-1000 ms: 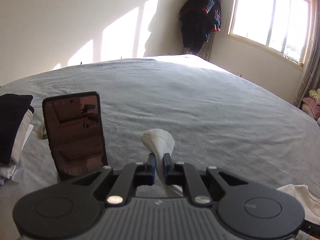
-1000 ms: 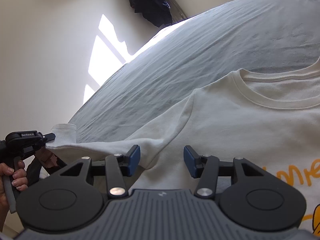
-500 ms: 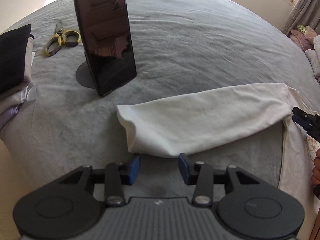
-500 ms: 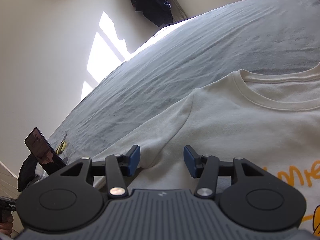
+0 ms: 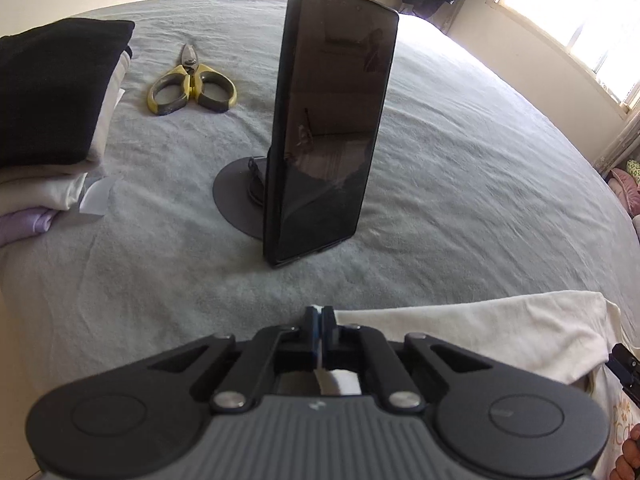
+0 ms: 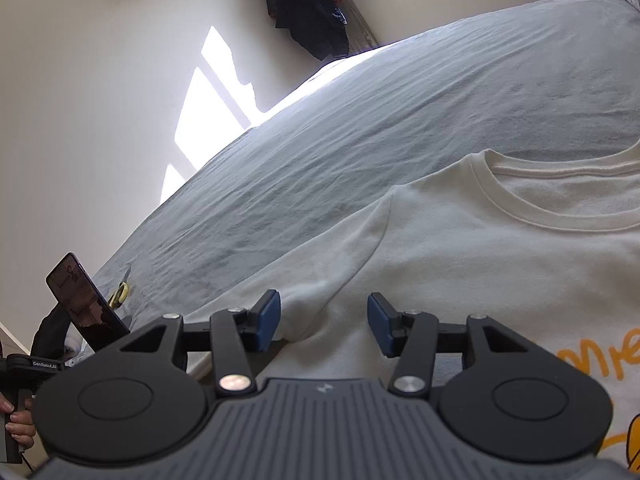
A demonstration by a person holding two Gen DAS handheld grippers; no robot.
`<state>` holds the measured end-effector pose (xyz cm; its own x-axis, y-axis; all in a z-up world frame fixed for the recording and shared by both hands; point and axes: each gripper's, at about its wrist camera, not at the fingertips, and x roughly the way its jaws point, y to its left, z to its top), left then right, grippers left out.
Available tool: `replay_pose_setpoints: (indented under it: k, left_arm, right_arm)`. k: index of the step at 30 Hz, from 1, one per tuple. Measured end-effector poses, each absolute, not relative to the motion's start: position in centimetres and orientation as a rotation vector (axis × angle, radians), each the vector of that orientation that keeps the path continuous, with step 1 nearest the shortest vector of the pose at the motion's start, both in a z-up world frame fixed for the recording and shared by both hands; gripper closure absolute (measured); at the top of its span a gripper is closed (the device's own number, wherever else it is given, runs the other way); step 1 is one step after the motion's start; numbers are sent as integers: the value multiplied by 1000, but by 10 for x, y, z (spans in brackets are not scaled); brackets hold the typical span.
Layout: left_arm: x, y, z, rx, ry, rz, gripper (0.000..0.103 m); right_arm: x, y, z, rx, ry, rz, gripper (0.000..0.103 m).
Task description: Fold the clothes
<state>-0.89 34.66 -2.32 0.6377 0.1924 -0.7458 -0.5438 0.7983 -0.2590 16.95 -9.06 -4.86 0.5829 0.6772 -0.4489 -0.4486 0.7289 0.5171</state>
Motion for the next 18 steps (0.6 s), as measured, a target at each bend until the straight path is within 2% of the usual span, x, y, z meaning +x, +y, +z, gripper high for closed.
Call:
replay_pose_setpoints:
  k: [5, 8, 10, 14, 18]
  left_arm:
    - [-9, 326, 10, -327, 571, 444, 102]
    - [-6, 317, 32, -236, 484, 425, 102]
    - [-4, 312, 45, -179, 435, 414, 102]
    - [5, 308, 53, -123, 463, 429, 102]
    - [21, 301, 33, -25, 564, 484, 102]
  right_arm:
    - [161, -80, -38, 305, 602, 656, 51]
    - [156, -55, -36, 228, 613, 672, 61]
    - [153, -34, -36, 157, 622, 688, 63]
    - [152, 16, -46, 43, 660, 659, 63]
    - [136, 69, -49, -251, 581, 544, 63]
